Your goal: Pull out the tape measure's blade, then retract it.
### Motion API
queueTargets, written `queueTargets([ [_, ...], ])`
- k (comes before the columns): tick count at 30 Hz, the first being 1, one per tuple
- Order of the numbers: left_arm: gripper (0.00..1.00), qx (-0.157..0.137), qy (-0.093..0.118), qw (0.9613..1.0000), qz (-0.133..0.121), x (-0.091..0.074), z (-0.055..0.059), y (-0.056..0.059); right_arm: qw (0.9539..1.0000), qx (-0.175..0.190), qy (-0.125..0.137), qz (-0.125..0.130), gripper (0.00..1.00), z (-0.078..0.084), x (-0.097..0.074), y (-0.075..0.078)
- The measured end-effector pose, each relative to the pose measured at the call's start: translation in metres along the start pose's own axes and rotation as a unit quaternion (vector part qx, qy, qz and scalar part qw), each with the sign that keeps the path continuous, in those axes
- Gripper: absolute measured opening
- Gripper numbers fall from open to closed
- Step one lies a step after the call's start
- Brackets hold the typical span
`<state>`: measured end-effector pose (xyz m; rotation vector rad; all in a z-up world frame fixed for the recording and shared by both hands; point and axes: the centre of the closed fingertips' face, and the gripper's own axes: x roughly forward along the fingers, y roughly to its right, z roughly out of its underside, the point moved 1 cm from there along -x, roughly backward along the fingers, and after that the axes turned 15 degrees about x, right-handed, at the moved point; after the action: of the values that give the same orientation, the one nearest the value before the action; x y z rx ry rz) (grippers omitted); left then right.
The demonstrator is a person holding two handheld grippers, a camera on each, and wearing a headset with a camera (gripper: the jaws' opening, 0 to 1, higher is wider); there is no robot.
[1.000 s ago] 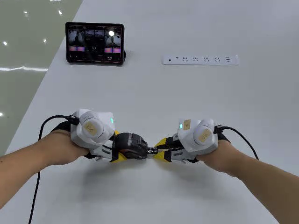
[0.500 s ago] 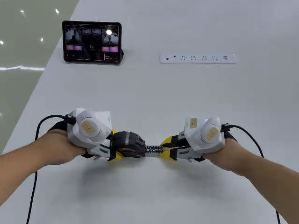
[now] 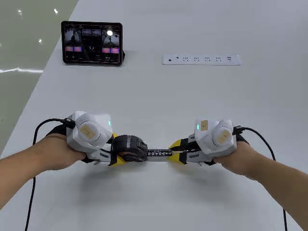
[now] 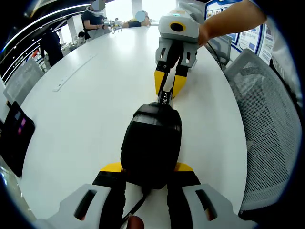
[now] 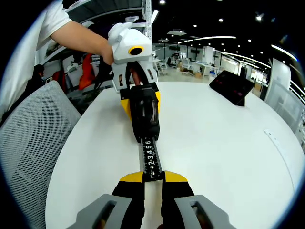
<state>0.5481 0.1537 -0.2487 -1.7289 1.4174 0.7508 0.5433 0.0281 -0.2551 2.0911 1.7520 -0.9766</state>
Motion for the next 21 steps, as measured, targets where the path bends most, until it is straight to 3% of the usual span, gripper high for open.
queueTargets([
  [21, 0.28, 0.004, -0.002, 1.0000, 0.002, 0.001, 0.001, 0.000, 0.9998, 0.014, -0.001, 0.012, 0.08, 0.014, -0.018, 0.006],
])
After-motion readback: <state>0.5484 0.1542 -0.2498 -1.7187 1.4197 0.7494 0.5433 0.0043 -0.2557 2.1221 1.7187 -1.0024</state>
